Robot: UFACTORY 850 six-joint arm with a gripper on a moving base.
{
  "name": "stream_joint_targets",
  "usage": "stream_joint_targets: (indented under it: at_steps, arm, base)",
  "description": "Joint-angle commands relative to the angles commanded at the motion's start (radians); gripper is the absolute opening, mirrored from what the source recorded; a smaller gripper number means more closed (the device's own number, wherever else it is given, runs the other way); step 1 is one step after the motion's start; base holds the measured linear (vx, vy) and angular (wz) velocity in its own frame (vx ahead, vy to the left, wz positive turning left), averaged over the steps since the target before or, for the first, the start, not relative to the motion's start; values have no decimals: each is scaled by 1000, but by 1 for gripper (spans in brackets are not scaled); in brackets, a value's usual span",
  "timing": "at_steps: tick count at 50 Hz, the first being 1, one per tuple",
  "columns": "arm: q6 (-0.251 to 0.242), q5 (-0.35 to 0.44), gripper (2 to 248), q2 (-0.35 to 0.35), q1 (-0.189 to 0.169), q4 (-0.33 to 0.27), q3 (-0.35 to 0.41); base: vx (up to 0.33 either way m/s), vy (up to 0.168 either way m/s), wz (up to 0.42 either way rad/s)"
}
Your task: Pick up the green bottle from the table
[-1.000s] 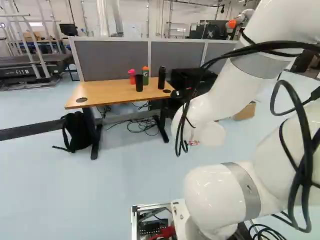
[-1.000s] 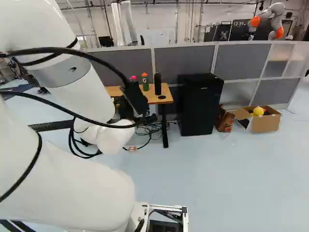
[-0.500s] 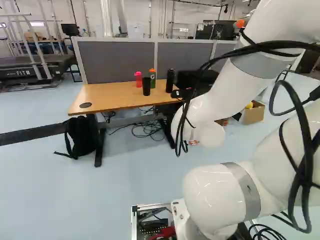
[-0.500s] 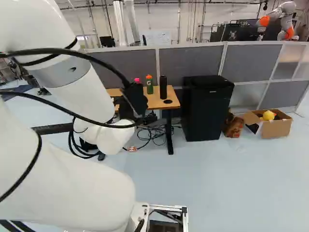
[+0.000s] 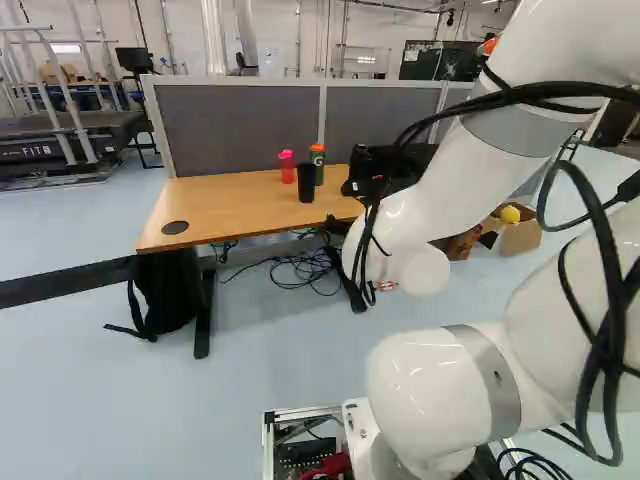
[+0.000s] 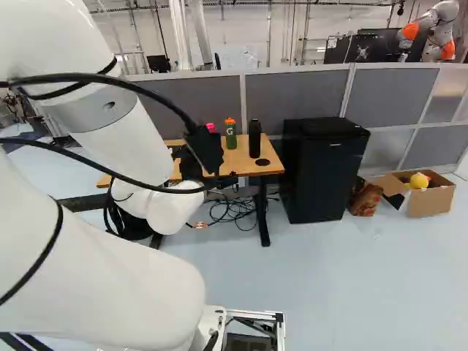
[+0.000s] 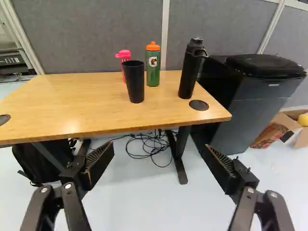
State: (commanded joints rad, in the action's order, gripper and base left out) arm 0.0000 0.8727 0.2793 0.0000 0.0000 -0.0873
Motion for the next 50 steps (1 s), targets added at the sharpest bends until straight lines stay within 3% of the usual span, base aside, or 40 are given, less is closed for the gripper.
stream_joint_targets:
  at_steps: [40, 50]
  arm:
    - [0, 0, 247, 0, 0, 0, 0]
    - [0, 0, 247, -59, 12, 0, -51]
  base:
    - [244, 74, -35]
    - [79, 26, -7]
